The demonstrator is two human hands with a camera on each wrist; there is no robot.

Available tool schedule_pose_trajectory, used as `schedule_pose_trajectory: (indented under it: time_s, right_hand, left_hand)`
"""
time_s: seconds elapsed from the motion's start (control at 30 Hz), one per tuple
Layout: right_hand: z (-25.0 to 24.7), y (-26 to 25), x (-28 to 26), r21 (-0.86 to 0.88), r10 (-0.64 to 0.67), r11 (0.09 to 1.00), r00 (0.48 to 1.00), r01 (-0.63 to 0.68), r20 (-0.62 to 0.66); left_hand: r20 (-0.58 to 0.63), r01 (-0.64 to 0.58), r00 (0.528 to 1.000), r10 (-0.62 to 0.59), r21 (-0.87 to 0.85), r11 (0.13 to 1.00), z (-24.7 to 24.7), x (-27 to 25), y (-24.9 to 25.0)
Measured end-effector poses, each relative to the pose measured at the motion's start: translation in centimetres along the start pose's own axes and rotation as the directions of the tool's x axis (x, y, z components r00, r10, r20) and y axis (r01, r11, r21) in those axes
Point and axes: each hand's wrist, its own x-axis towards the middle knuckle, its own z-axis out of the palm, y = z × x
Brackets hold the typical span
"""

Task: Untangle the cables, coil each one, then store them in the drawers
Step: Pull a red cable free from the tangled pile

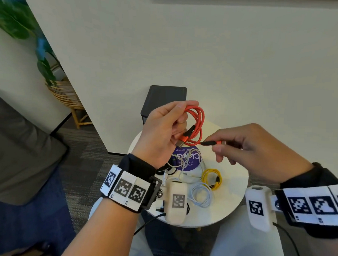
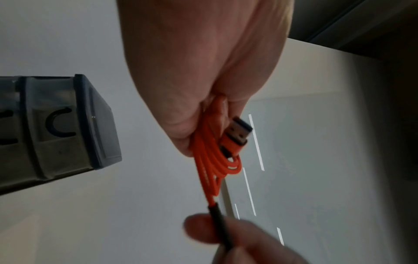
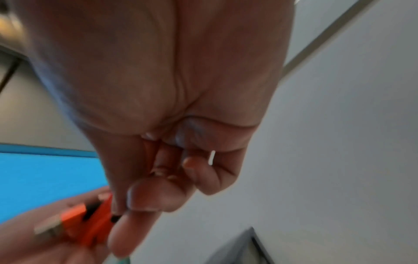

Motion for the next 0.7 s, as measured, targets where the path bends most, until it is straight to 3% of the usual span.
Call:
schedule_pose_trajectory:
  time_s: [0.1, 0.27, 0.43, 0.7]
  right_hand:
    - [-0.4, -1.2, 0.1, -0.006, -0.085, 0.996, 0.993, 0.085, -0.083]
    - [0.6, -2.2, 0.2, 0.329, -0.124, 0.921, 0.957, 0.210, -0.262]
    - [2.4, -3.3, 0.7, 0.430, -0.145, 0.847, 0.913, 0.313, -0.380]
    - [3.9, -3.2, 2.4, 0.380, 0.055, 0.876, 0.720, 0.298, -0.691]
  left_hand:
    - [-0.010, -0.060, 0.998, 0.061, 0.086, 0.994, 0.9, 0.1, 0.5]
    - [-0.039, -0.162, 0.984, 0.175, 0.235, 0.958, 1.9, -0.1, 1.8]
    - [-0.056, -0.213, 0.969, 0.242, 0.309, 0.927, 3.4, -0.8, 1.7]
    - [-0.043, -0.339, 0.932, 0.361, 0.254, 0.906, 4.1, -1.2, 1.1]
